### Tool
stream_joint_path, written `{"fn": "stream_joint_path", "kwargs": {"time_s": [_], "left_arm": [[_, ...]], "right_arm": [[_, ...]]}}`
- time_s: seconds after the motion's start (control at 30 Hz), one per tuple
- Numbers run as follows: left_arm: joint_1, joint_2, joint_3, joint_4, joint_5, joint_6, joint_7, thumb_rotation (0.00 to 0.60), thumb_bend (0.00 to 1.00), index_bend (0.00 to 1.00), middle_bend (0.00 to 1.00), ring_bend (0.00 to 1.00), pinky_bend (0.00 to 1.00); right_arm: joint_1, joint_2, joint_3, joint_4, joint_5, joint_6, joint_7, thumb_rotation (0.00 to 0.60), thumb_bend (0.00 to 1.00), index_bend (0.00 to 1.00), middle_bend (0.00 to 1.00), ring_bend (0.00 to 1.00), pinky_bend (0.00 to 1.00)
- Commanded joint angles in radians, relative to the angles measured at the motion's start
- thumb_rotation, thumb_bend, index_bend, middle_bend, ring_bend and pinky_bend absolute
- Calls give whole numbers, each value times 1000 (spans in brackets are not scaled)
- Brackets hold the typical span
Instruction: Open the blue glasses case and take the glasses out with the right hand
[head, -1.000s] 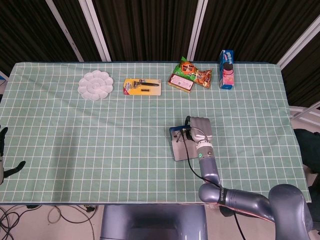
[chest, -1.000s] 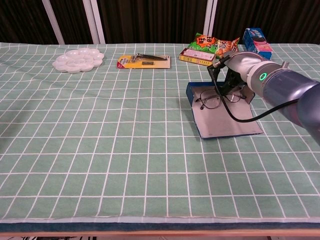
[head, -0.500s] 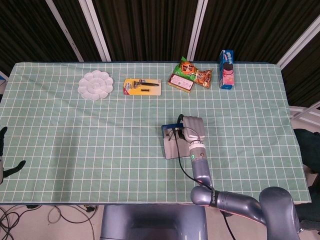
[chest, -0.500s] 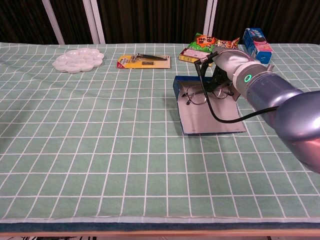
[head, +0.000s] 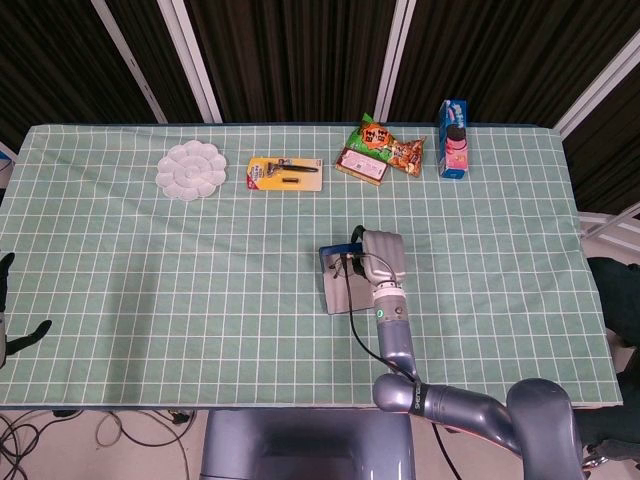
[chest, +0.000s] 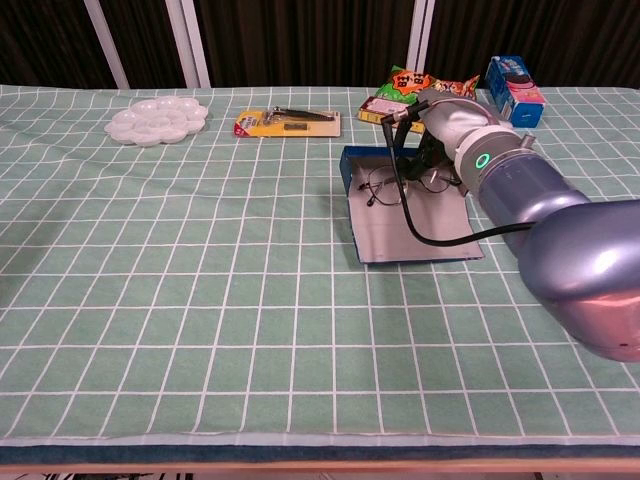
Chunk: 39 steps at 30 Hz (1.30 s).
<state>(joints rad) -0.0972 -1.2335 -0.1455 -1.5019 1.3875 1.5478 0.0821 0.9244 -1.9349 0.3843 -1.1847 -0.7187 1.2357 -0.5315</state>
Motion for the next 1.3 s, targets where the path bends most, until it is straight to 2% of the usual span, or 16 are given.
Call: {"fn": "stream_joint_path", "kwargs": {"time_s": [0.03, 0.63, 1.3], "left_arm": [[0, 0, 0, 1, 1, 1, 0, 600, 21, 0, 0, 0, 0], [0, -3, 2, 1, 4, 3, 6, 600, 21, 0, 0, 0, 0], [0, -1, 0, -1, 2, 2, 4, 600, 21, 0, 0, 0, 0]], "right_arm": [[-5, -16, 7, 19, -22, 6, 21, 600, 555, 508, 975, 1000, 944], [-33, -63, 29, 106, -123, 12, 95, 600, 555, 508, 974, 1000, 944], [-43, -98, 60, 138, -155, -14, 94, 600, 555, 508, 974, 1000, 944]]}}
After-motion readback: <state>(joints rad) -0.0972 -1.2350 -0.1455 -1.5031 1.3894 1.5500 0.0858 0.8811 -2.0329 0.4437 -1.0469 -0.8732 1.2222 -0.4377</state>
